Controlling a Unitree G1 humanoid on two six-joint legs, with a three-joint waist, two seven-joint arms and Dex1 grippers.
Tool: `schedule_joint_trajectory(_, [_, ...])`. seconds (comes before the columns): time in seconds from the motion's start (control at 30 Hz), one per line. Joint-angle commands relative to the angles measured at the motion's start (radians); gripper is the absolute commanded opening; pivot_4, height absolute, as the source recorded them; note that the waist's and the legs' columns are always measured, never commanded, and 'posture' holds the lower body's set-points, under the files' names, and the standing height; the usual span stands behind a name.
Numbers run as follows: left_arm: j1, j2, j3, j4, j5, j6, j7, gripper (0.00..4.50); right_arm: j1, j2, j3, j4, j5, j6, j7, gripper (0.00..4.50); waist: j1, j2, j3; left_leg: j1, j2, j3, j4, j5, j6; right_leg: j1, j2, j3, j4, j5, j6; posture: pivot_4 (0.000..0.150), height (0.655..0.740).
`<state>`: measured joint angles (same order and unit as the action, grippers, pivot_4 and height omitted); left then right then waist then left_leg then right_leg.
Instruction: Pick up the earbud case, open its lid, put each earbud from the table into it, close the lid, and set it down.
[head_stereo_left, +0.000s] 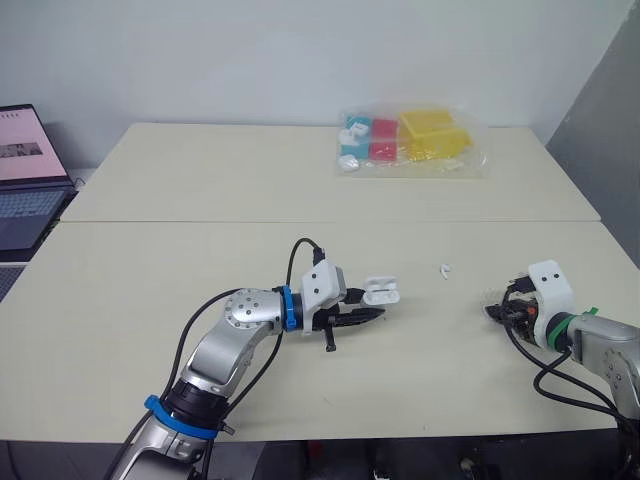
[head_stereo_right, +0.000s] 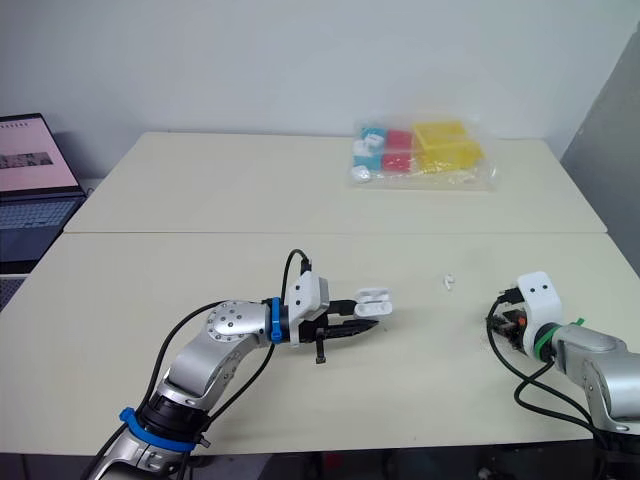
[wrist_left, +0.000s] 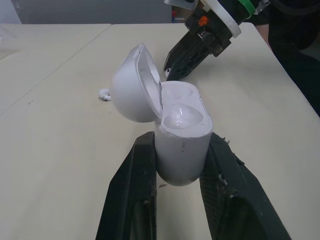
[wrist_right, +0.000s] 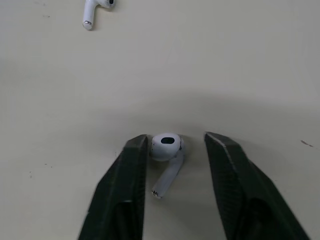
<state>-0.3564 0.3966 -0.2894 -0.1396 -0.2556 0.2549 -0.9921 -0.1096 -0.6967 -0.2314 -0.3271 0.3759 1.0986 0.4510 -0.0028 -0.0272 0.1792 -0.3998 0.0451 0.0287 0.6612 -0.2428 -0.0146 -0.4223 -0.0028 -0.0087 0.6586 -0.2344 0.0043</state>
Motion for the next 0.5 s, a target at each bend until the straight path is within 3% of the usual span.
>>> schedule_joint_trajectory(0.03, [-0.009,0.002,-0.002,-0.029,0.0,-0.011,0.001,0.77,-0.001,-0.018,-0.006,-0.007,-0.004,0.014,-0.002,0.69,0.0,0.0,0.0,0.0,0.0,0.0,0.0,0.0,0.0,0.0,0.0,0.0,0.0,0.0,0.0,0.15,0.74])
schedule_joint_trajectory(0.07, [-0.009,0.003,-0.002,-0.029,0.001,-0.012,0.0,0.77,0.001,-0.029,-0.007,-0.011,-0.003,0.013,0.006,0.42,0.0,0.0,0.0,0.0,0.0,0.0,0.0,0.0,0.0,0.0,0.0,0.0,0.0,0.0,0.0,0.15,0.74])
schedule_joint_trajectory(0.37, [-0.002,0.007,-0.003,-0.035,0.004,-0.012,-0.003,0.77,0.011,-0.168,0.034,-0.042,0.023,-0.069,0.178,0.41,0.0,0.0,0.0,0.0,0.0,0.0,-0.001,0.0,0.0,-0.001,0.0,0.0,-0.001,0.0,0.0,0.15,0.74])
schedule_joint_trajectory(0.43, [0.004,0.012,-0.003,-0.04,0.004,-0.013,-0.006,0.77,0.023,-0.233,0.066,-0.05,0.015,-0.155,0.273,0.41,0.0,0.0,0.0,0.0,0.0,0.0,-0.001,0.0,0.0,-0.001,0.0,-0.001,-0.001,0.0,0.0,0.15,0.74])
schedule_joint_trajectory(0.5, [0.012,0.02,-0.004,-0.048,0.005,-0.016,-0.01,0.77,0.069,-0.341,0.13,-0.041,-0.064,-0.394,0.421,0.41,0.0,0.0,0.0,0.0,0.0,0.0,-0.001,0.0,0.0,-0.001,0.0,-0.001,-0.001,0.0,0.0,0.15,0.74])
